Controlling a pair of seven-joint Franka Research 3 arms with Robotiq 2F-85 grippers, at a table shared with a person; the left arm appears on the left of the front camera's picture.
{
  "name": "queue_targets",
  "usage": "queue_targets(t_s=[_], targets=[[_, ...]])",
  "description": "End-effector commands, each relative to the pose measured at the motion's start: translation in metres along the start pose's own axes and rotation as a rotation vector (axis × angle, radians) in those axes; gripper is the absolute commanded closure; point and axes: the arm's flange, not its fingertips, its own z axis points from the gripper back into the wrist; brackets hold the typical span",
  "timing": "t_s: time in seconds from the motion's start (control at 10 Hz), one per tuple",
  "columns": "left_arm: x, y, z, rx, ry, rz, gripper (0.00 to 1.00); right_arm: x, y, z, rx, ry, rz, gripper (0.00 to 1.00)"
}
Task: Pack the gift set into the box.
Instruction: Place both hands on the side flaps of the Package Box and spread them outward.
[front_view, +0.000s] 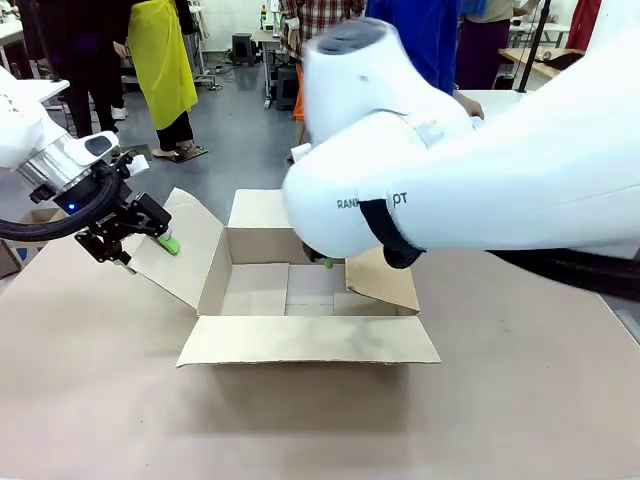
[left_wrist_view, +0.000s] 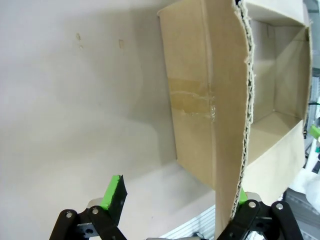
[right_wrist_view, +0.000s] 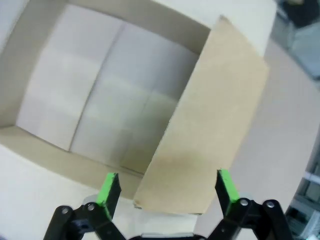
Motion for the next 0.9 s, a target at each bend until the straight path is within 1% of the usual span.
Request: queue_targets(t_s=[0.0,0.2,0.4,0.5,0.6,0.8], targets=[[-0.002,0.000,0.003,0.012,-0.001,0.008,0.00,0.049,0.019,-0.011,-0.003,0.102,-0.011,0.00],[-0.002,0.000,0.003,0.012,-0.001,0.008,0.00,0.054,0.018,-0.013,-0.026,0.050,-0.031,0.00],[-0.002,0.000,0.003,0.012,-0.001,0.008,0.00,0.062,0.023,-0.029,-0.064,0.082,-0.018,0.00],[-0.002,0.000,0.003,0.012,-0.001,0.008,0.00,0.068,0.025,-0.038,-0.109,0.092,-0.030,0.00],[-0.002,0.000,0.003,0.012,-0.001,0.008,0.00,0.073,0.024,-0.049,-0.162,0.126,-0.023,0.00],[-0.002,0.000,0.003,0.012,-0.001,0.008,0.00,0.080,0.027,-0.075,-0.215,0.163,-0.027,0.00]])
